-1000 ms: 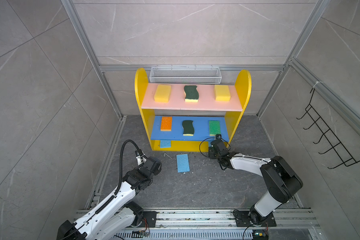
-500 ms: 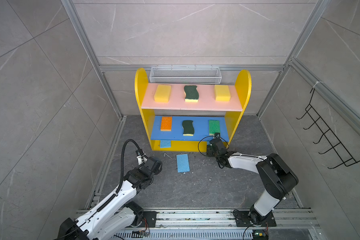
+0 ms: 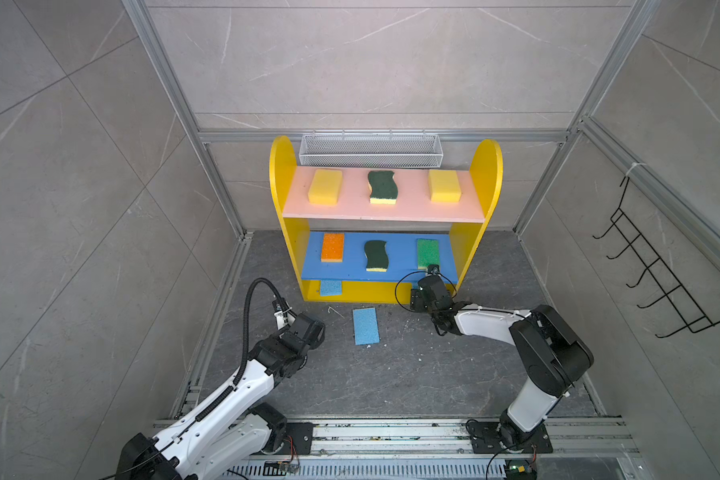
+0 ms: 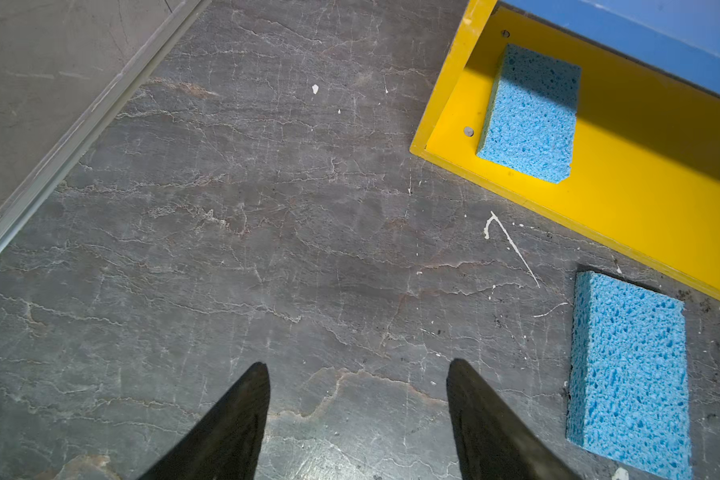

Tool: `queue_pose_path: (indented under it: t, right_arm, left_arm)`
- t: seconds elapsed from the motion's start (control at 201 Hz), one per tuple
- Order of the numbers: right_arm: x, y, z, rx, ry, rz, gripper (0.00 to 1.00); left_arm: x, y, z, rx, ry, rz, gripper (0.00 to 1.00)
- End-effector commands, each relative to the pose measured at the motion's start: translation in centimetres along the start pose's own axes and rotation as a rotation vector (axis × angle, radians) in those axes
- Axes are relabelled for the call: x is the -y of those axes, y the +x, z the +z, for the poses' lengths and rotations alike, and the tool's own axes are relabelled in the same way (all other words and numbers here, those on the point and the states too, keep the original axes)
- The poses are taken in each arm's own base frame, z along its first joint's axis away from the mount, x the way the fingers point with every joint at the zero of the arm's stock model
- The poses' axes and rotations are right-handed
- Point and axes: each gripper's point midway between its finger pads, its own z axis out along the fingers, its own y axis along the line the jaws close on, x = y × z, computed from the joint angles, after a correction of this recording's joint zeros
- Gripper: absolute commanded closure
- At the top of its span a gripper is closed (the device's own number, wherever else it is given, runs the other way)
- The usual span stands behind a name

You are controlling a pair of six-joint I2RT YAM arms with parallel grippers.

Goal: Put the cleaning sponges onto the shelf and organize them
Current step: 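Lower the light-blue sponge onto the yellow base under the blue shelf, then open the right gripper and draw it back from the shelf base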

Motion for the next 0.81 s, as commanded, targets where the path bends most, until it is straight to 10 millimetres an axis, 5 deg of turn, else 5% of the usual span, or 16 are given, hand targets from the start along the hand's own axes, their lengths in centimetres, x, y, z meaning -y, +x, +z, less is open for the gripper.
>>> queue_pose_path:
  t: [0.0,0.204,0.463,0.702,0.801]
  right_arm:
    - [1.0,1.6,-0.6,-0.064,0.026,-0.025,0.18]
    - [1.5,1.3,-3.3,-0.033,0.002,0.006,0.18]
    - [0.6,3.3,-8.0,-0.03,-0.063,0.033,0.2]
    - [-0.5,7.0,-10.9,-0.023,-0.318,0.404,0.5]
    - [0.3,7.8,-11.5,-0.031,-0.286,0.411,0.6]
  left_arm:
    - [0.2,-1.2,-0.7,0.037,0.013,-0.004,0.29]
    - [0.3,-1.1,-0.7,0.032,0.023,-0.002,0.3]
    - [0.3,-0.7,-0.7,0.028,0.035,-0.01,0.3]
    - [0.5,-0.1,-0.5,0.013,0.058,-0.031,0.31]
    - [0.4,0.1,-0.5,0.016,0.066,-0.039,0.31]
